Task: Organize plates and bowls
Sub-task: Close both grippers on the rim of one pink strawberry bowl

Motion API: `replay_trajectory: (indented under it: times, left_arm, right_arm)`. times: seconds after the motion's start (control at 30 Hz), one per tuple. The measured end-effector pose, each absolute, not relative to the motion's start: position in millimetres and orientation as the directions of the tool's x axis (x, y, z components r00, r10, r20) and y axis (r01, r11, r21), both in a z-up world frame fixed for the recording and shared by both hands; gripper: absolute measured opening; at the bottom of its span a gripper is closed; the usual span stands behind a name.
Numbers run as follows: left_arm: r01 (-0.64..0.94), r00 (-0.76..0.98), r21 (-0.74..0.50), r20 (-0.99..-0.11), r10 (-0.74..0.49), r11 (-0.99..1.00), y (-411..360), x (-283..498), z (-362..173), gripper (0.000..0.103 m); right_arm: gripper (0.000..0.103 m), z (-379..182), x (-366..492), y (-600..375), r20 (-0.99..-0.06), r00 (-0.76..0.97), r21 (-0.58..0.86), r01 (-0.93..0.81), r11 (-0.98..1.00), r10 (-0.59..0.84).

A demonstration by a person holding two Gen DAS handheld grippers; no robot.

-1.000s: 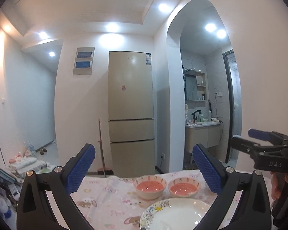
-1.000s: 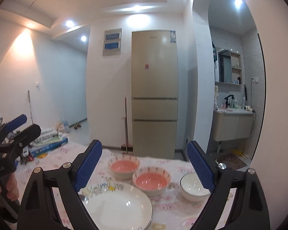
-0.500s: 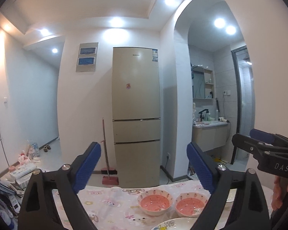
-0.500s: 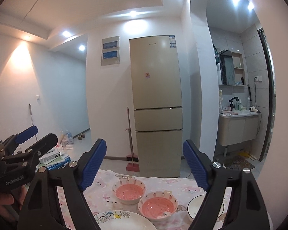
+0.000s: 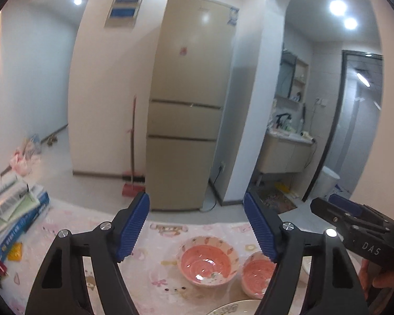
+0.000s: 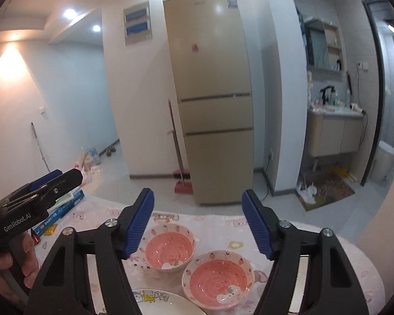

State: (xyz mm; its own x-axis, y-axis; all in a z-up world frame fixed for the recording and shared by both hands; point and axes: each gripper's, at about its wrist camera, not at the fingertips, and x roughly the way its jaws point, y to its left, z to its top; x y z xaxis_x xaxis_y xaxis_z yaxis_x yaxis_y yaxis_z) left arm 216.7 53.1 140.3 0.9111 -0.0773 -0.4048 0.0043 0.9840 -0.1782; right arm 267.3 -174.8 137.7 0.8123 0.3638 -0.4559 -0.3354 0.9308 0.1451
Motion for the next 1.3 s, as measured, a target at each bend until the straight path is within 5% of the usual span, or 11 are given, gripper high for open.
replay_trajectory:
  times: [0.13, 0.53, 0.73, 1.13, 1.3]
  left_arm:
    - [0.031, 0.85, -0.124, -0.519, -0.091, 0.992, 54, 249, 107, 0.057]
    - [0.01, 0.741, -0.145, -0.663, -0.104, 0.989, 56, 296, 38, 0.056]
    - [0.02, 0.679, -0.179, -0.72, -0.145, 0.984, 56, 310, 8, 0.038]
    - [0.012, 0.641, -0.202, -0.75, -0.163, 0.979, 56, 322, -28, 0.035]
    - [0.01, 0.629, -0.181, -0.764, -0.147, 0.983, 50, 324, -32, 0.024]
  right_arm:
    - [0.062, 102, 287, -164, -0.534, 0.747, 0.164, -0.368, 0.915, 0.396]
    - [0.047, 30, 332, -147, -0.716, 0.57, 0.228, -0.353, 0.907, 0.402]
    - [0.026, -1, 357, -131, -0.802, 0.472, 0.223, -0.333, 0.916, 0.367]
    - [0.021, -13, 371, -113, -0.836, 0.465, 0.136, -0.339, 0.931, 0.291]
    - [0.015, -12, 370, -111, -0.834, 0.485, 0.094, -0.346, 0.934, 0.264]
